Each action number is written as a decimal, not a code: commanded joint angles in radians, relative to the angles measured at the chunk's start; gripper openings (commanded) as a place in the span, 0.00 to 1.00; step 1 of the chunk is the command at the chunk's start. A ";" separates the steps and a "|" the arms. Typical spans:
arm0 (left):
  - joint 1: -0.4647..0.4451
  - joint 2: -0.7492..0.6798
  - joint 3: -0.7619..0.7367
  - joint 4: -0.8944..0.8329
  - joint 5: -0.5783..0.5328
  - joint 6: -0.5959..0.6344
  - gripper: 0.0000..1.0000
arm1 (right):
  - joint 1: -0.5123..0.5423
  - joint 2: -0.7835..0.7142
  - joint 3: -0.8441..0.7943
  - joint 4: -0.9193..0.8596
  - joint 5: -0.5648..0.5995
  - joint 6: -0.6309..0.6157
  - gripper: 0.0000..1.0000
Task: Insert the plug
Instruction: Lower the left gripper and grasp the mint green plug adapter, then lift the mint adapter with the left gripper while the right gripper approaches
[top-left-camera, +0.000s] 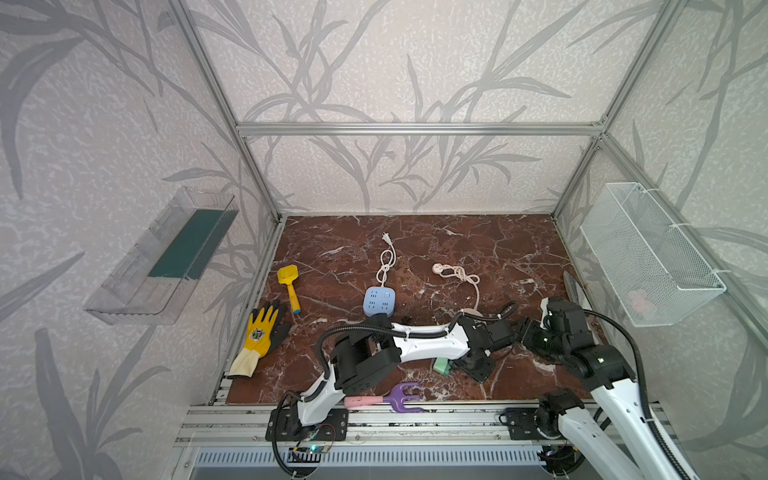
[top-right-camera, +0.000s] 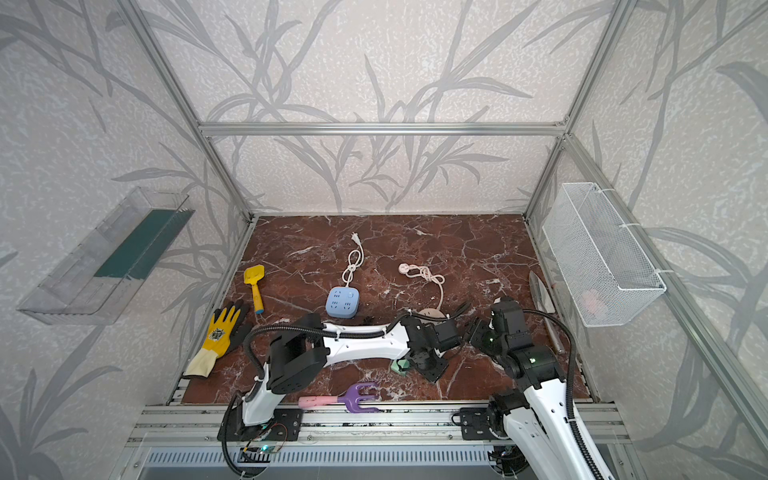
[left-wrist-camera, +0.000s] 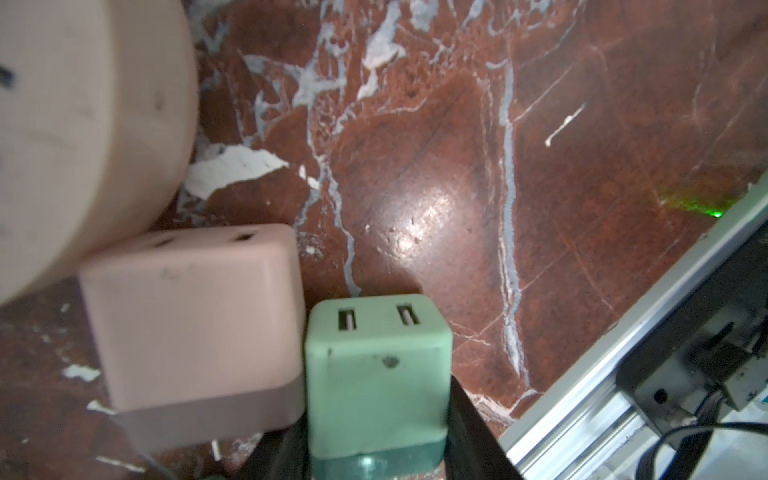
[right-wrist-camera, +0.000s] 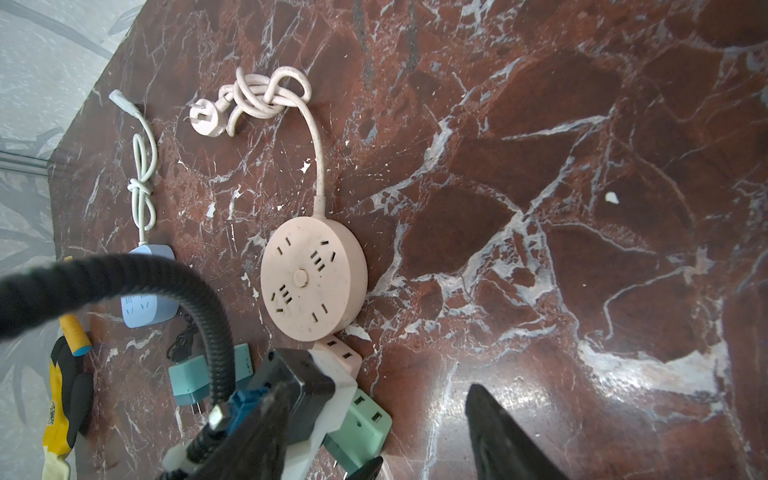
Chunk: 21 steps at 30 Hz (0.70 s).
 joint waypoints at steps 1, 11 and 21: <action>0.007 0.013 -0.024 -0.013 -0.050 0.002 0.39 | -0.008 0.001 0.005 0.022 -0.017 -0.016 0.67; 0.031 -0.025 -0.027 -0.028 -0.023 0.054 0.00 | -0.013 0.007 0.017 0.008 -0.041 -0.018 0.67; 0.104 -0.116 -0.022 -0.119 0.052 0.132 0.00 | -0.030 0.055 0.028 -0.001 -0.052 -0.034 0.67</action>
